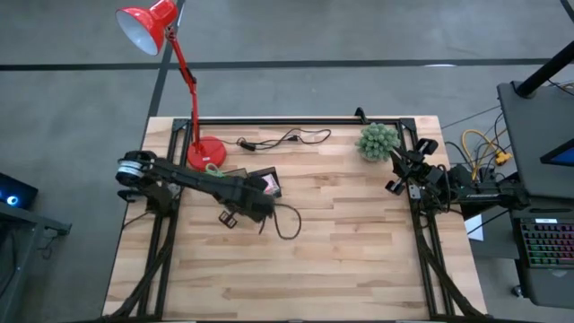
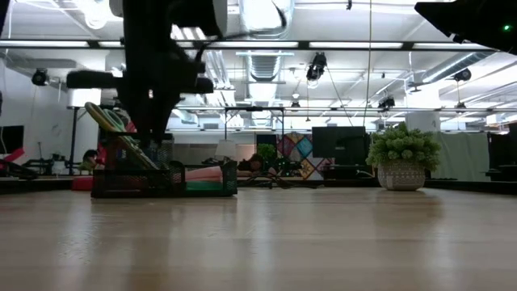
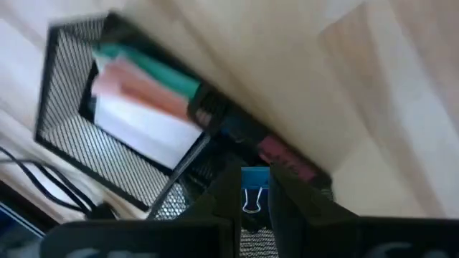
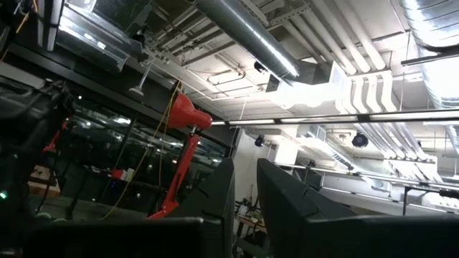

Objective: Pick and place office supplies into organizer
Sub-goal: Put the blue binder clip into the desk organizer, then return to Home Position

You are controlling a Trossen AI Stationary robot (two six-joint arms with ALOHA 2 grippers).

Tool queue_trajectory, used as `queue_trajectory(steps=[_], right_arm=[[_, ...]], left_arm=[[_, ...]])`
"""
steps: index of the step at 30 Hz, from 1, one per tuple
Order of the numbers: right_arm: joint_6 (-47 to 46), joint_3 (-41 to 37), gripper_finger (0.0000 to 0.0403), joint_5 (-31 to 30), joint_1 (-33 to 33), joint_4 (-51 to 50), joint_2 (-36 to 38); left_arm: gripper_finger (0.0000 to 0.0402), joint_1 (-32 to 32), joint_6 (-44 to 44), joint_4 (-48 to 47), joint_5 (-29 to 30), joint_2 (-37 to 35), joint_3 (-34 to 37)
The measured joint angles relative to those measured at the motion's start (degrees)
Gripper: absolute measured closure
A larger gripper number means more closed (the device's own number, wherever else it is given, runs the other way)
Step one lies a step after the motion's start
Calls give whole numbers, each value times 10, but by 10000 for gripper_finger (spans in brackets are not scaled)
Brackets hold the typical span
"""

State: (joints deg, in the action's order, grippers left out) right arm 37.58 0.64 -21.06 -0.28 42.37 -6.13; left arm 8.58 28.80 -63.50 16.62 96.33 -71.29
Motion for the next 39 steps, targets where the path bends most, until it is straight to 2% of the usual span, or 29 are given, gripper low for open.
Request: queue_trajectory(steps=[12,21,28,32,35,39], right_arm=[[2,0,351,0,0,0,0],[0,0,351,0,0,1,0],[0,0,351,0,0,2,0],[0,0,351,0,0,2,0],[0,0,351,0,0,2,0],[0,0,351,0,0,2,0]], left_arm=[[377,-49,10,18,0,11,46],[296,-52,10,46,0,11,49],[263,-52,2,45,-1,11,44],[270,-50,-58,50,-2,11,23],[289,-50,-103,75,-31,1,10],[327,-50,-133,179,-64,-36,10]])
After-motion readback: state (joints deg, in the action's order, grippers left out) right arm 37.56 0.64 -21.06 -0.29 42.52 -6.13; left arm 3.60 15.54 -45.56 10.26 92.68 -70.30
